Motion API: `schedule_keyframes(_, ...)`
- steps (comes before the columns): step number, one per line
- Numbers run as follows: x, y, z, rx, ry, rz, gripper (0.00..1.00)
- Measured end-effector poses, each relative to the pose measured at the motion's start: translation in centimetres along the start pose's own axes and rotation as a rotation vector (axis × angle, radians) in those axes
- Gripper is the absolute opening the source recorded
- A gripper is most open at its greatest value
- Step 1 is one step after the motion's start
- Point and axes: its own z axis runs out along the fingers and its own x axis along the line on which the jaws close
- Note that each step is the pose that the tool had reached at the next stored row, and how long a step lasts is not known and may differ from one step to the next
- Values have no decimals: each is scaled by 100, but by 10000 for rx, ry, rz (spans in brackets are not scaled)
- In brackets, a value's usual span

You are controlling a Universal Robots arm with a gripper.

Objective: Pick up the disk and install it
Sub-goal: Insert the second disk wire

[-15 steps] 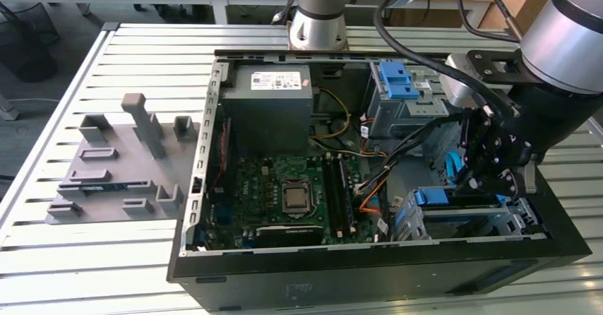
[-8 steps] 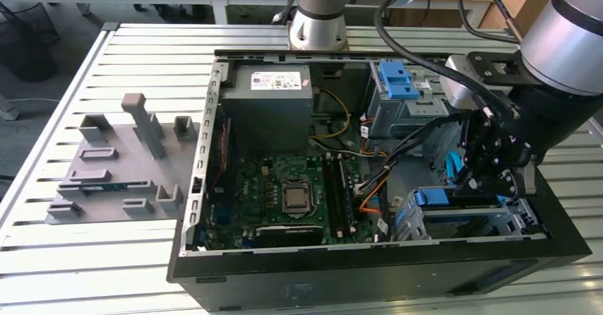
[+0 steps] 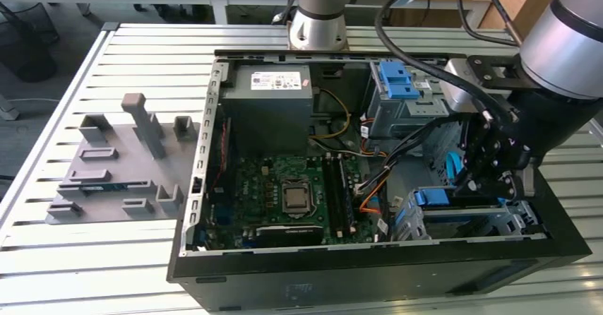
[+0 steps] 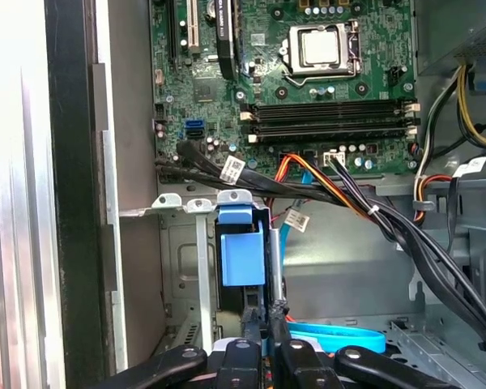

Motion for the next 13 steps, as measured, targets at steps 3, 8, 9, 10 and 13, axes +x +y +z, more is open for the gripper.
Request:
schedule_keyframes(3, 1, -2, 4, 0, 2, 1, 16)
schedule_keyframes(8, 1, -2, 7, 1, -1, 2, 18)
schedule_keyframes(9, 1, -2, 5, 0, -4, 2, 18)
schedule_keyframes(10, 1, -2, -1, 0, -4, 1, 24)
schedule_keyframes(13, 1, 0, -39, 0, -4, 2, 24)
